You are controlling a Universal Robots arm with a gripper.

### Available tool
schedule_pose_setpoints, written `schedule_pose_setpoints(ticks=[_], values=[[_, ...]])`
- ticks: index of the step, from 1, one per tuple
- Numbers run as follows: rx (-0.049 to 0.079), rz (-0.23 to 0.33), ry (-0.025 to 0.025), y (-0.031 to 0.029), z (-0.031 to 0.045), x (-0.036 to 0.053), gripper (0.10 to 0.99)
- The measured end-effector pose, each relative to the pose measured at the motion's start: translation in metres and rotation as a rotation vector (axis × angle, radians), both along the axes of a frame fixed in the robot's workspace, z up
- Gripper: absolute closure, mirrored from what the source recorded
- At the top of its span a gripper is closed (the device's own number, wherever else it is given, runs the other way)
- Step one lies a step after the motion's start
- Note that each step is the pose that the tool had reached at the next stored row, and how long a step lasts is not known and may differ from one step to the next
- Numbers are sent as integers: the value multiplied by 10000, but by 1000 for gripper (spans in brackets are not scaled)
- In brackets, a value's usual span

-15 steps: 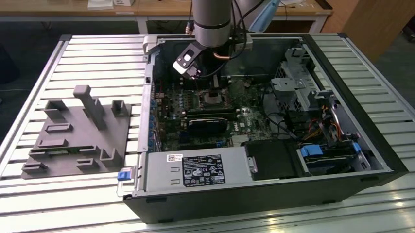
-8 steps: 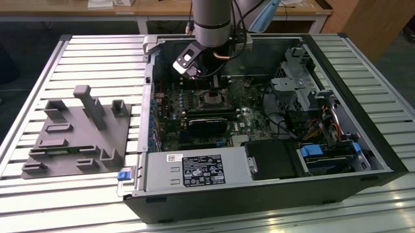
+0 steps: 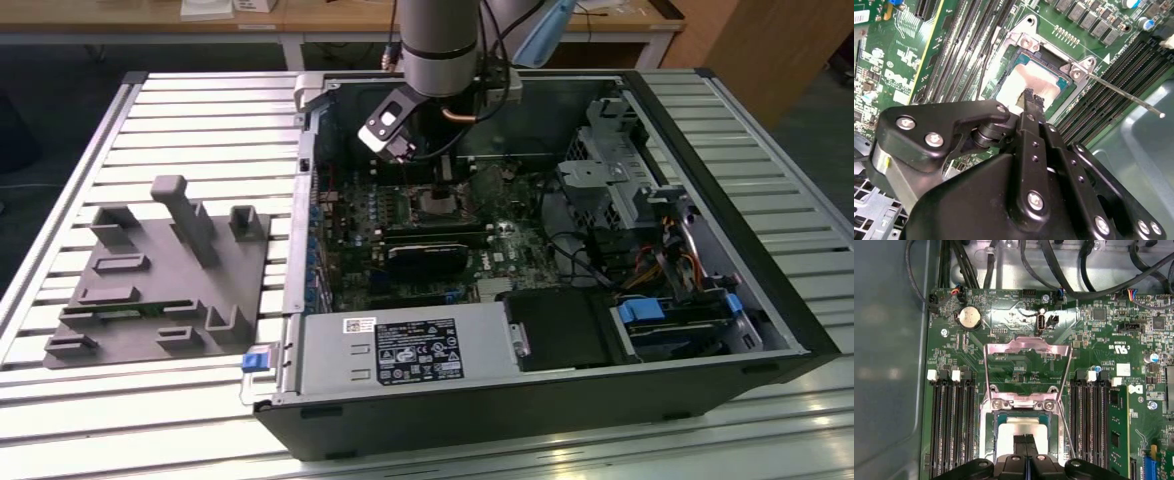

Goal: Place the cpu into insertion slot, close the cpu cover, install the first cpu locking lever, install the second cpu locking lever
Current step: 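Place the cpu into insertion slot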

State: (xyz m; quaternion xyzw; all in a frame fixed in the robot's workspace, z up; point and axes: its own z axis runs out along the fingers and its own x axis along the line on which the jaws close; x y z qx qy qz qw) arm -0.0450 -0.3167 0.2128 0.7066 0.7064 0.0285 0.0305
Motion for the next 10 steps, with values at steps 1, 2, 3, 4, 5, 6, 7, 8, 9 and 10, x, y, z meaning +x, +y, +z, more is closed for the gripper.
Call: schedule_pose_setpoints(ticks=[1, 2, 3, 4, 5, 6, 7, 8, 9, 10], values=[[0, -1, 0, 0, 10, 0, 980], [-1, 0, 0, 0, 27, 0, 980], [1, -1, -1, 0, 46, 0, 980], [1, -1, -1, 0, 67, 0, 980], [2, -1, -2, 0, 88, 0, 980], [1, -1, -1, 0, 109, 0, 980], [1, -1, -1, 0, 130, 0, 980], [2, -1, -1, 0, 150, 0, 980], [1, -1, -1, 0, 171, 0, 980], [1, -1, -1, 0, 194, 0, 980]])
